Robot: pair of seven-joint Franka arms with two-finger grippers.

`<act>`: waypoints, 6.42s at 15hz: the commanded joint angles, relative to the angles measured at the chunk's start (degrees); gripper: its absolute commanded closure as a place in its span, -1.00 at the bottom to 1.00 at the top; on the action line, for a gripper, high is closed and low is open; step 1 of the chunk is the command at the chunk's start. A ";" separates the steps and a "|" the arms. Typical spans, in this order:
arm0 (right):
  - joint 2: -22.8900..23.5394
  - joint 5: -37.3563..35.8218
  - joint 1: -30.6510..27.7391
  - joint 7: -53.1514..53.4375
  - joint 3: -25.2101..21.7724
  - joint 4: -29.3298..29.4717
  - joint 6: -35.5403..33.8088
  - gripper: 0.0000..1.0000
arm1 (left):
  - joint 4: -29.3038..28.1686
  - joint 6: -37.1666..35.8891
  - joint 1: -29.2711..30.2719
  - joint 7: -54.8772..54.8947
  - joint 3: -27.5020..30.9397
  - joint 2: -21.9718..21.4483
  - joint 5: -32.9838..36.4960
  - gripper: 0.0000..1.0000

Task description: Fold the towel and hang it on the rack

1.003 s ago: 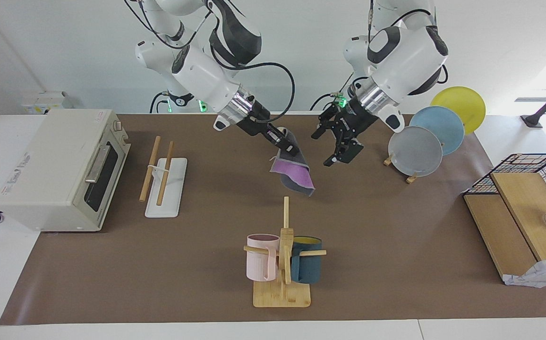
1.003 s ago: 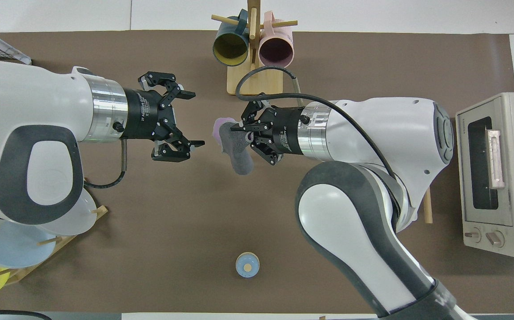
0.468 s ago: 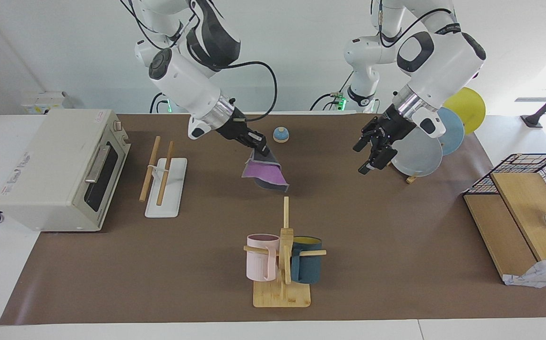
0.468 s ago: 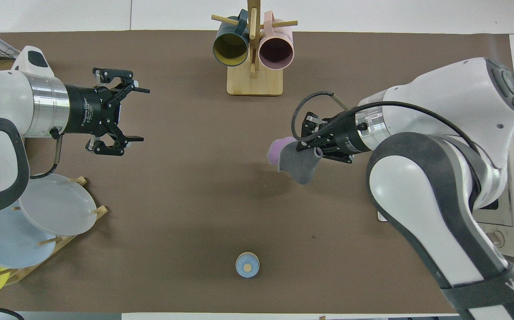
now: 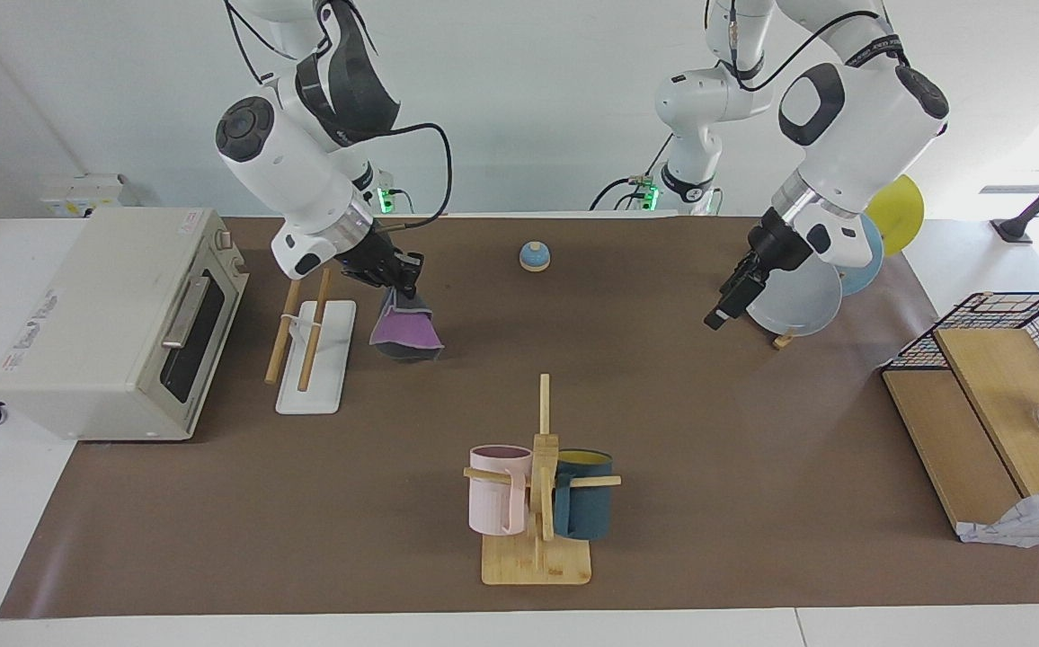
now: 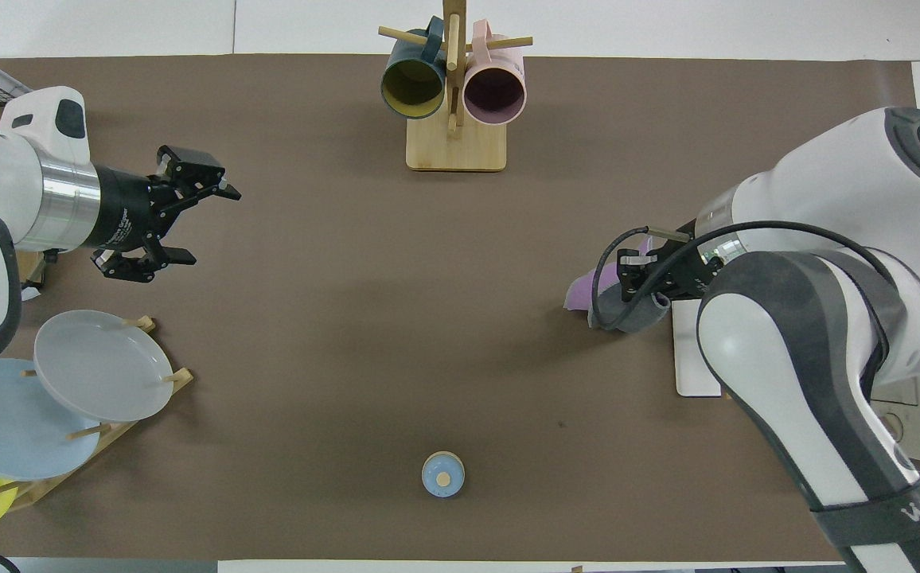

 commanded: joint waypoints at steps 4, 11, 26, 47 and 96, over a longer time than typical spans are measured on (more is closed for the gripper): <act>-4.47 -8.80 -5.67 -8.16 0.73 -8.20 3.10 1.00 | 0.30 -5.48 0.91 13.55 -0.20 -1.66 8.55 -1.00; -4.04 -17.86 -10.06 -18.78 0.73 -7.95 6.87 1.00 | 1.96 -7.50 2.40 17.07 -0.03 -1.22 9.00 -1.00; -4.21 -24.89 -13.59 -29.17 0.73 -8.29 8.02 1.00 | 12.69 -22.96 0.91 30.51 0.15 0.37 21.04 -1.00; -3.61 -23.92 -14.12 -29.44 1.43 1.60 -0.65 -1.00 | 13.04 -23.68 -9.02 32.55 10.26 -0.69 13.48 -1.00; 2.38 -16.54 -9.11 -19.85 -3.66 24.84 -21.51 -1.00 | 12.34 -22.18 -7.62 40.37 11.93 -1.66 15.77 -1.00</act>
